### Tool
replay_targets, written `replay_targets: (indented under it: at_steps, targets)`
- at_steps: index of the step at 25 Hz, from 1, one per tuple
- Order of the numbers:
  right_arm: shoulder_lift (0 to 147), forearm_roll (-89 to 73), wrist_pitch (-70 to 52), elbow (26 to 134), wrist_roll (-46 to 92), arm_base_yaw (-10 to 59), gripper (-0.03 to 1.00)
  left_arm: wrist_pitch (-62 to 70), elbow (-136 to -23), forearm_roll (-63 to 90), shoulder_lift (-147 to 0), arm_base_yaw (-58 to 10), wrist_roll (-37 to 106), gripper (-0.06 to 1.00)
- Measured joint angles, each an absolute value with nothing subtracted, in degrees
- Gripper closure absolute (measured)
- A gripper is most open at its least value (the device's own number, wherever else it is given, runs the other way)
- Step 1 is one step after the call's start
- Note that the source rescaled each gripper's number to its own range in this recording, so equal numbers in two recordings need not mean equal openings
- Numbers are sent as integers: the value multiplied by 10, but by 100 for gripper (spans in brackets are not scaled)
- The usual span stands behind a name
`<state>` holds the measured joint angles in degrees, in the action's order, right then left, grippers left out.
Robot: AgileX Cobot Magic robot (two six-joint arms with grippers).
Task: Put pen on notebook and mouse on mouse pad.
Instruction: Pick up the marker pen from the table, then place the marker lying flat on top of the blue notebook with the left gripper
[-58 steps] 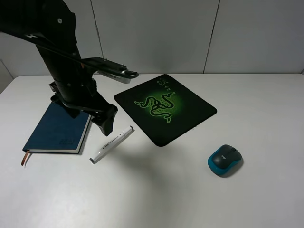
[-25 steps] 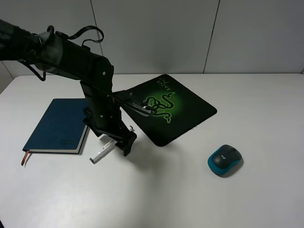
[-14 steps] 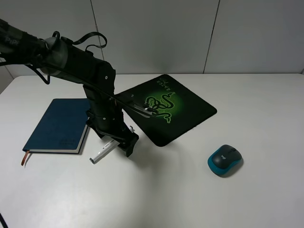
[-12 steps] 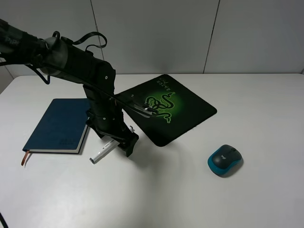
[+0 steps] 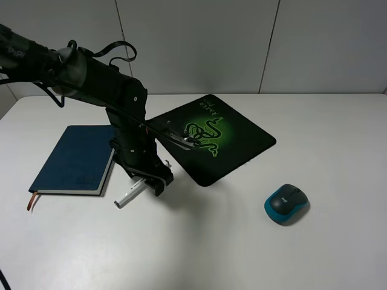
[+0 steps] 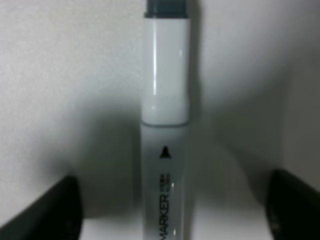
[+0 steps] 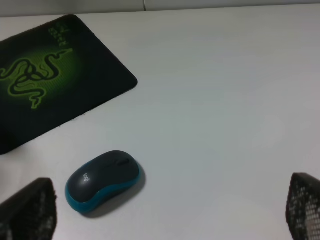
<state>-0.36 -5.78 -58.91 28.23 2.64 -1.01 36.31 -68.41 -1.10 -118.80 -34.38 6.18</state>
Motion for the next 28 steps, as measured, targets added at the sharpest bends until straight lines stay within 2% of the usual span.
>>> replay_targets:
  at_steps: [7,12,28]
  targets:
    - [-4,-58,-589,282,26,-10,-3,363,-684,-10,-1188,-344,63,65]
    - [-4,-58,-589,282,26,-10,-3,364,-685,-8,-1189,-344,63,94]
    - [-4,-58,-589,282,26,-10,-3,385,-687,0,-1172,-344,51,94]
